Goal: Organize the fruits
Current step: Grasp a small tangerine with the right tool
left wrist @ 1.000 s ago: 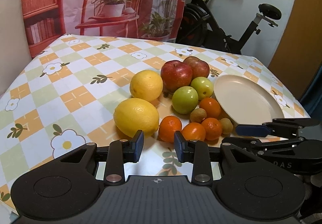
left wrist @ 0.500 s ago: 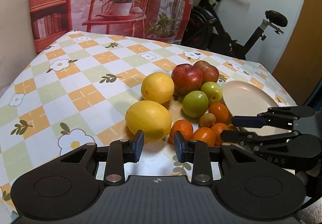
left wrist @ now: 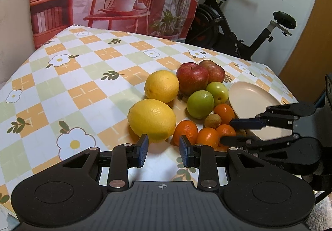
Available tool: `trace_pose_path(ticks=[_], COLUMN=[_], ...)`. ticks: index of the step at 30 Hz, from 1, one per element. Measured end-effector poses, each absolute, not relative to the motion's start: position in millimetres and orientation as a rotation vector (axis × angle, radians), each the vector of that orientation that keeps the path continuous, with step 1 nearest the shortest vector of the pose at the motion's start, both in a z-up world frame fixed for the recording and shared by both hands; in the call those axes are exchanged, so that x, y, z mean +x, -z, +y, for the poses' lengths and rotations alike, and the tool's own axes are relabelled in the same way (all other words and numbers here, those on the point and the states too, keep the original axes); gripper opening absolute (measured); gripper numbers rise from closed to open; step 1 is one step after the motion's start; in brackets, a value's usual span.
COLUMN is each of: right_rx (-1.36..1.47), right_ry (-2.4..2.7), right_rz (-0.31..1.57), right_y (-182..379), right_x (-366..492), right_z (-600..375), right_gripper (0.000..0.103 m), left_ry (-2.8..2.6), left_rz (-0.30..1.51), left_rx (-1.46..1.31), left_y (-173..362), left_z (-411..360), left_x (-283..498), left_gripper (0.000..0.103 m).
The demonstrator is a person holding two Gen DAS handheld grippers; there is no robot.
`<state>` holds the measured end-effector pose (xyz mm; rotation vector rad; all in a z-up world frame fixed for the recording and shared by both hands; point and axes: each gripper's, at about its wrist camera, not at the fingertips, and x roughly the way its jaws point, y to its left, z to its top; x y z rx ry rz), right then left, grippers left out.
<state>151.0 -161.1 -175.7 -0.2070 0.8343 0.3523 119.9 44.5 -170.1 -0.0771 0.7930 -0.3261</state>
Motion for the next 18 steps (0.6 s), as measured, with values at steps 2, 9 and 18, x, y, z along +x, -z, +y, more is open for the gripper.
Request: trace_pose_path(ticks=[2,9,18], right_rx=[-0.235,-0.241,-0.116], right_ry=[-0.363,-0.362,-0.359], right_rz=[0.829,0.839,0.838], right_y=[176.6,178.0,178.4], right_x=[148.0,151.8,140.3], right_z=[-157.9,-156.3,-163.6], right_gripper=[0.031,0.033,0.031], left_ry=[0.326,0.326,0.339], left_rz=[0.793,0.793,0.806], left_rx=[-0.077,-0.078,-0.095], left_y=[170.1,170.1,170.8], left_z=[44.9,45.0,46.6], left_x=[120.3,120.1,119.1], left_gripper=[0.035,0.035,0.035])
